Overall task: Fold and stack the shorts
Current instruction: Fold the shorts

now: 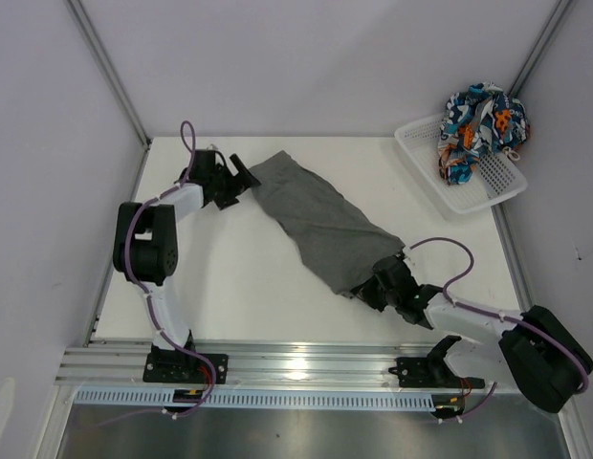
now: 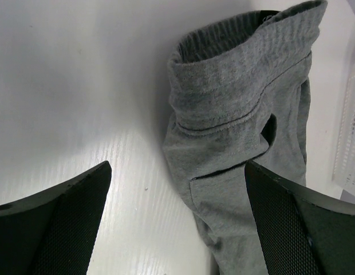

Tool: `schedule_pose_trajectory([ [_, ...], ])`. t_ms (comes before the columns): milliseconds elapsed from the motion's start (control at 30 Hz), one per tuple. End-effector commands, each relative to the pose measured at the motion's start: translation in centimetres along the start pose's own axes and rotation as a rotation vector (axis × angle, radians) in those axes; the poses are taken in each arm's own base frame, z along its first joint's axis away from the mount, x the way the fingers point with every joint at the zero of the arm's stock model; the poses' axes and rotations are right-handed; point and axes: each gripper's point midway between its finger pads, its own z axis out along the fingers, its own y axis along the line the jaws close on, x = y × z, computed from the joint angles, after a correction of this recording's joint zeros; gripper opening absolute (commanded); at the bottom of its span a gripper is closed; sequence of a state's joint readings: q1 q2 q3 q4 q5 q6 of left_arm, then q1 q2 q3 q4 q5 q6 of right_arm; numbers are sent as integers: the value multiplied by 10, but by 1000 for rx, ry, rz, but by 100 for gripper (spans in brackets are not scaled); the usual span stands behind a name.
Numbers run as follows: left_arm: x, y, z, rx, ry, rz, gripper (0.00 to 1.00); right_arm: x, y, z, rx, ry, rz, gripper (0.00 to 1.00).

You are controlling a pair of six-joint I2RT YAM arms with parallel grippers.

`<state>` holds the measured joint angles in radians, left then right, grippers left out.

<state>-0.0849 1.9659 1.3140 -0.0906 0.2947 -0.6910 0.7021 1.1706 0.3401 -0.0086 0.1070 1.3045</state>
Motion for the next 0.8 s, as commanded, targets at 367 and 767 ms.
schedule_pose_trajectory([
  [367,-21,-42,-11,211,-182,21,99,-13,-17,-15,42,-1,-78,0],
  [767,-17,-44,46,192,-116,-45,99,-14,-7,-16,13,5,-86,0],
])
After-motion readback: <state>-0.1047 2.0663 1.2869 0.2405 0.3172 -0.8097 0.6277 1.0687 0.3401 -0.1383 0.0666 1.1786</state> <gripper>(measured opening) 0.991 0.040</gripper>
